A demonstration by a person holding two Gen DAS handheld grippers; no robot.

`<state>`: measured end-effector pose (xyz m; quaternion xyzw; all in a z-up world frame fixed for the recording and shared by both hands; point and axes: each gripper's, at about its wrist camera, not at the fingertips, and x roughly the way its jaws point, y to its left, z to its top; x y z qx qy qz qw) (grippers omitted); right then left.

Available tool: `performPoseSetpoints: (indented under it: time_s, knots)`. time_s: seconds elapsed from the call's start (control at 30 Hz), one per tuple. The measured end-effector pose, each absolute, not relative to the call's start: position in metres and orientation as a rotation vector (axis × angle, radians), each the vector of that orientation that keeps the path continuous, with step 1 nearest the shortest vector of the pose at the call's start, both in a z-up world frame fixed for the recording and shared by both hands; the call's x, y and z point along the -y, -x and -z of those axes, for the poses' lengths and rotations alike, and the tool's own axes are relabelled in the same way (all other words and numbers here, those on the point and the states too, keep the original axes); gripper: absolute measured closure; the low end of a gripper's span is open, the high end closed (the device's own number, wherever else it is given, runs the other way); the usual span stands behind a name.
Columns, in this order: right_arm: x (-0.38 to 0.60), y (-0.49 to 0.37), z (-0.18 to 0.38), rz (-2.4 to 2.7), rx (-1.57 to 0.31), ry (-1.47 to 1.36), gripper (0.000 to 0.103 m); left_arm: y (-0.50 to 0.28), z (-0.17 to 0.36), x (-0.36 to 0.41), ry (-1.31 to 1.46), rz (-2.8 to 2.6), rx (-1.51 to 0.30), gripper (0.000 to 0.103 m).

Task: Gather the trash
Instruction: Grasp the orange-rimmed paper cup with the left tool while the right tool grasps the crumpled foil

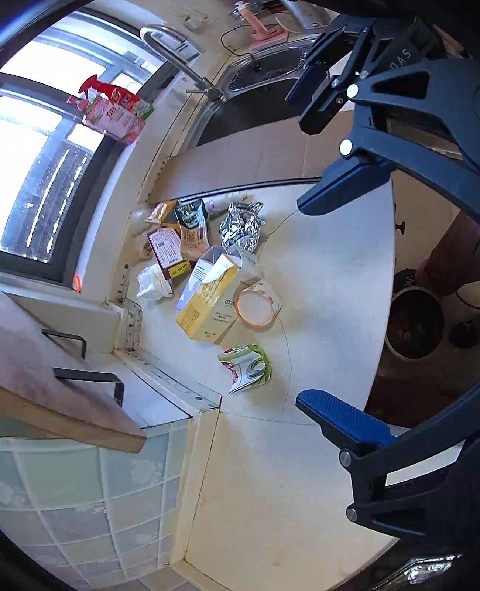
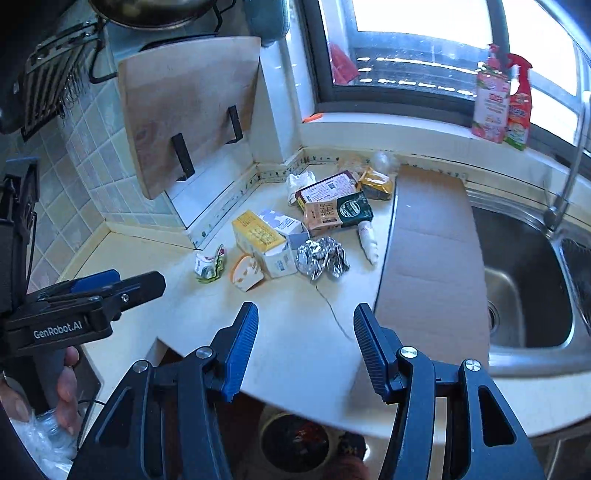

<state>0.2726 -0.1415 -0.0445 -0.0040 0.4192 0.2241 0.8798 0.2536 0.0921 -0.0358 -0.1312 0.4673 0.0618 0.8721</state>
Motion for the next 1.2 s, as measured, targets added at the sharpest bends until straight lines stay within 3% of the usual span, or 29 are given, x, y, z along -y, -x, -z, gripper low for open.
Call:
performPoseSetpoints:
  time_s: [0.4,0.77,0.97,1.07,1.2]
  knots:
    - [0.119,-0.428,0.121,-0.626,-1.065,0.046,0.048,-0.349,0.13,-0.1,0.42,-0.27,-1.164,0.018]
    - [0.092,-0.482,0.176,-0.741,-1.181,0.066,0.048,-0.378,0.166,-0.117,0.508,-0.38,-1.2,0.021]
    - [0.082,-0.491,0.187,-0.806,-1.214,0.065,0.048,-0.385,0.178,-0.12,0.547,-0.378,-1.227,0.035]
    - [0.079,-0.491,0.191,-0.827,-1.217,0.079,0.049,-0.385,0.177,-0.115,0.505,-0.384,-1.233,0.053]
    - [0.081,-0.486,0.19,-0.83,-1.194,0.086,0.05,-0.382,0.175,-0.112,0.476,-0.387,-1.231,0.055]
